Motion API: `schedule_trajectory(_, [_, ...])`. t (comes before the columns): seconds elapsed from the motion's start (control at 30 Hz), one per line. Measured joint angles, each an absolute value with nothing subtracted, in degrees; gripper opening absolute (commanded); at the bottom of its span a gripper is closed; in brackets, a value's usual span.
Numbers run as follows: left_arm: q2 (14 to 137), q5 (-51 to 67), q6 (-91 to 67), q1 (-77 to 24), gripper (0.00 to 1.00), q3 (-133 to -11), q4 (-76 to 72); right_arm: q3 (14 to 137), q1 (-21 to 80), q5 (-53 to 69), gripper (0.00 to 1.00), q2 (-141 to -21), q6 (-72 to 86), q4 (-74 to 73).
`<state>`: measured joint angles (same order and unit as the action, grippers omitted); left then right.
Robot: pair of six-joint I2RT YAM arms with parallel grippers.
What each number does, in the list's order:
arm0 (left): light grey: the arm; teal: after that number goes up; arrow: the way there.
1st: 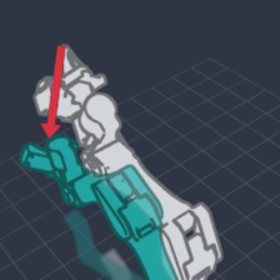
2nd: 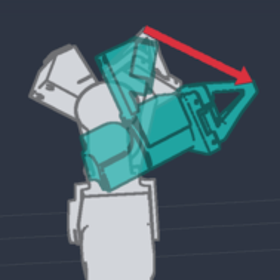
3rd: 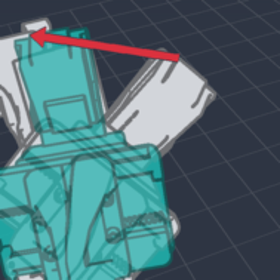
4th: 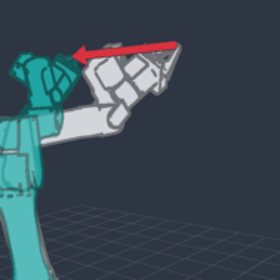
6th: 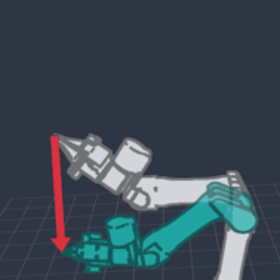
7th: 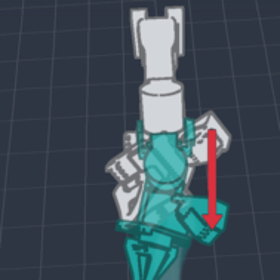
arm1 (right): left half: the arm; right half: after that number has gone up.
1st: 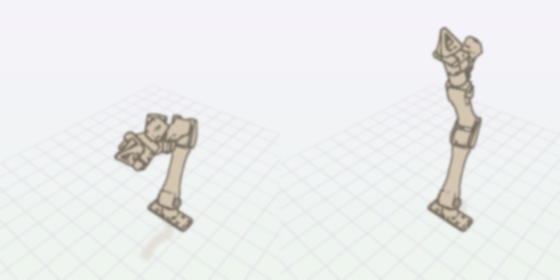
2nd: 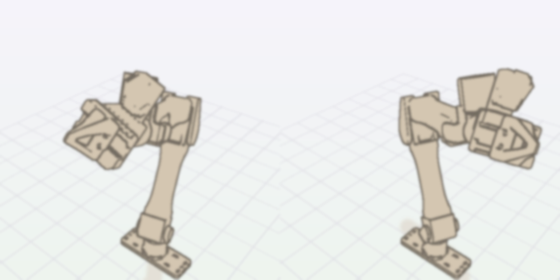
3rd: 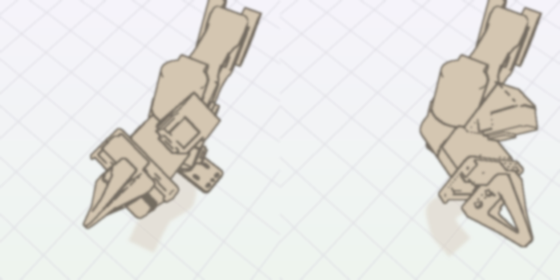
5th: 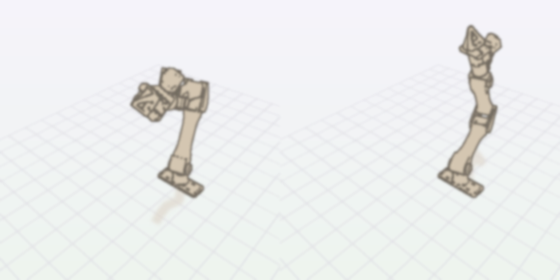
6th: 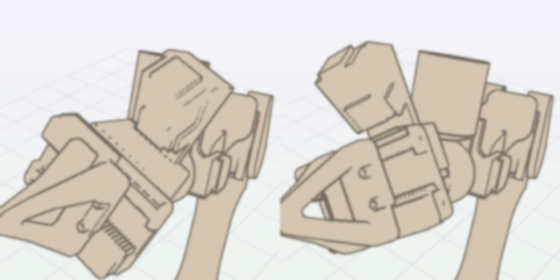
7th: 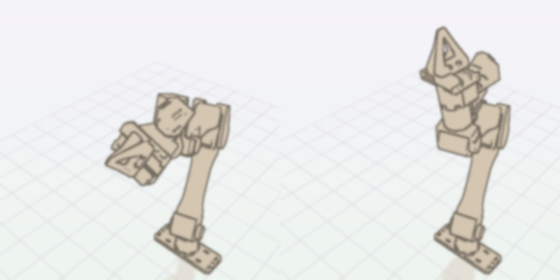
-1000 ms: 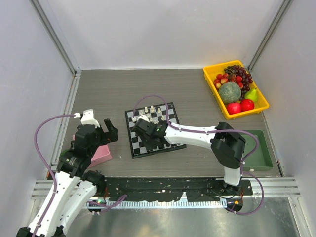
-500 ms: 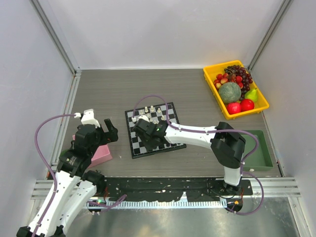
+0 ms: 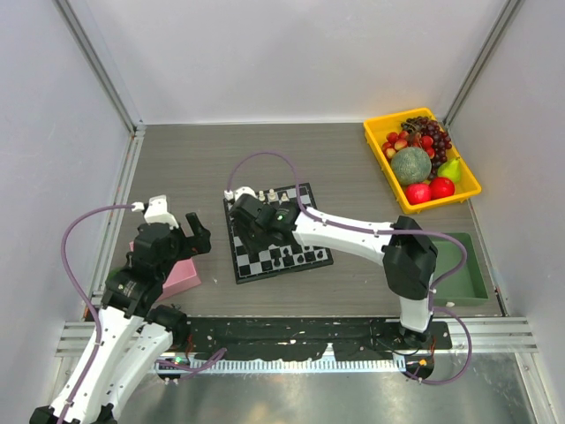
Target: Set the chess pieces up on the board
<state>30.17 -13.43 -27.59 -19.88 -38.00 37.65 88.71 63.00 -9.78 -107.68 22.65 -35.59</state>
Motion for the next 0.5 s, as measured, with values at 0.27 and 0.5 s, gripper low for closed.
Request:
schedule_trajectory(0.27, [29.54,-13.5,-27.57,-19.88,0.99,-38.0,37.63,91.29,61.58,-9.74,0.43,-113.75,22.41,-35.46])
schedule_trajectory(0.5, [29.63,-13.74,-27.55,-19.88,0.99,-38.0,37.65,91.83,61.47,-9.76,0.42,-116.77,22.35,-35.9])
